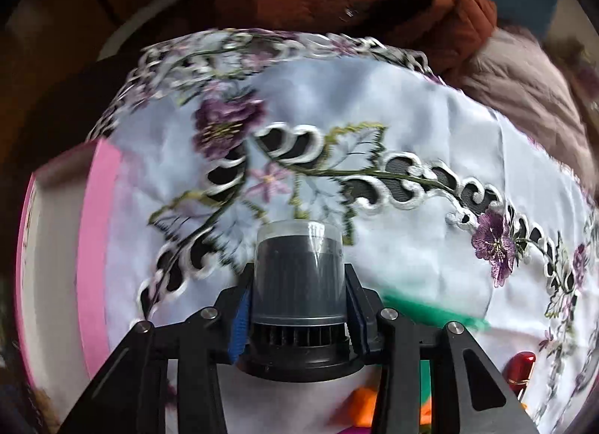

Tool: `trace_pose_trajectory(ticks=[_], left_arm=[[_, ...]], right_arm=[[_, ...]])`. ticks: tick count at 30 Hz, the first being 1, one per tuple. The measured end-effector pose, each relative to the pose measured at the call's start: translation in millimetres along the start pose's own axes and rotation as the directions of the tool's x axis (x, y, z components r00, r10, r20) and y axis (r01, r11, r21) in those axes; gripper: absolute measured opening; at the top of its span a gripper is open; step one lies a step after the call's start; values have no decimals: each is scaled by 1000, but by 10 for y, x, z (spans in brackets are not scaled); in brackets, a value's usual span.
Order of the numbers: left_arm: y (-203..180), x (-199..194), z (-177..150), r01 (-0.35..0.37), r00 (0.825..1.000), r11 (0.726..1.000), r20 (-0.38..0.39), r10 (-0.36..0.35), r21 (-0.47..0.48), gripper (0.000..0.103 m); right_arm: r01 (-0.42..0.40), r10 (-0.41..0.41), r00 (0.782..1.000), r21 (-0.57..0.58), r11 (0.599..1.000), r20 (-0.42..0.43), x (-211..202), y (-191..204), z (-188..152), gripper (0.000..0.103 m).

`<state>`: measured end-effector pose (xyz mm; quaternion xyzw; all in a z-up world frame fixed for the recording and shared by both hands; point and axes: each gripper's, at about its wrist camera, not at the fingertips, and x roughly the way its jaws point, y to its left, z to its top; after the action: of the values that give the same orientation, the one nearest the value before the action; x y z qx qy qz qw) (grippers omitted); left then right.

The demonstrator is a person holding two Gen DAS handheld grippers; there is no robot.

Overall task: Organize rigid objects
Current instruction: 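Lower the brown knob into the tray and open the left gripper while the right lifts the black cylinder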

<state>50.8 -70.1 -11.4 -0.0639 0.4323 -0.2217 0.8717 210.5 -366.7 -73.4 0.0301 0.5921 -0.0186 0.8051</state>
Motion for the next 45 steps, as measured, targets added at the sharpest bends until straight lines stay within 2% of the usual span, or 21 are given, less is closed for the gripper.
trace_pose_trajectory(ticks=[6, 10, 12, 14, 15, 18, 21, 25, 31, 38, 40, 42, 45], left_arm=[[7, -49, -33, 6, 1000, 1000, 12, -6, 0, 23], [37, -62, -47, 2, 1000, 1000, 16, -2, -2, 23], [64, -70, -58, 4, 1000, 1000, 15, -4, -15, 23], [85, -72, -66, 1, 1000, 1000, 13, -1, -25, 23], [103, -73, -70, -2, 1000, 999, 11, 3, -33, 23], [159, -69, -52, -17, 1000, 999, 7, 18, -51, 23], [276, -50, 14, -17, 1000, 996, -2, 17, -87, 23], [431, 52, 248, -63, 998, 994, -3, 62, -86, 23], [592, 434, 668, -113, 993, 992, -33, 111, -54, 23], [790, 842, 1121, -199, 980, 979, -27, 198, -41, 22], [822, 899, 1180, -205, 979, 978, -32, 204, -47, 22], [815, 950, 1191, -242, 970, 970, -29, 241, -25, 22], [845, 912, 1156, -219, 976, 975, -28, 218, -38, 22]], right_arm=[[-92, 92, 995, 2, 996, 30, -238, 124, -417, 43], [-187, 187, 982, -14, 982, 25, -376, 261, -794, 43], [-205, 205, 979, -20, 979, 8, -366, 278, -957, 43], [-187, 187, 982, -23, 982, -10, -292, 271, -1105, 44], [-203, 204, 979, -17, 979, 29, -308, 241, -1157, 44], [-236, 235, 971, 17, 972, 46, -301, 182, -1192, 44], [-256, 256, 965, -4, 967, 57, -293, 167, -1216, 44], [-301, 300, 951, 3, 954, 78, -271, 83, -1209, 44], [-242, 247, 966, -64, 968, 74, -300, 200, -1234, 44], [-222, 229, 971, -90, 971, 75, -313, 219, -1235, 44], [-216, 224, 972, -95, 972, 77, -318, 221, -1238, 44], [-213, 221, 972, -98, 972, 79, -319, 222, -1238, 44], [-212, 220, 972, -96, 972, 81, -325, 223, -1236, 44]])
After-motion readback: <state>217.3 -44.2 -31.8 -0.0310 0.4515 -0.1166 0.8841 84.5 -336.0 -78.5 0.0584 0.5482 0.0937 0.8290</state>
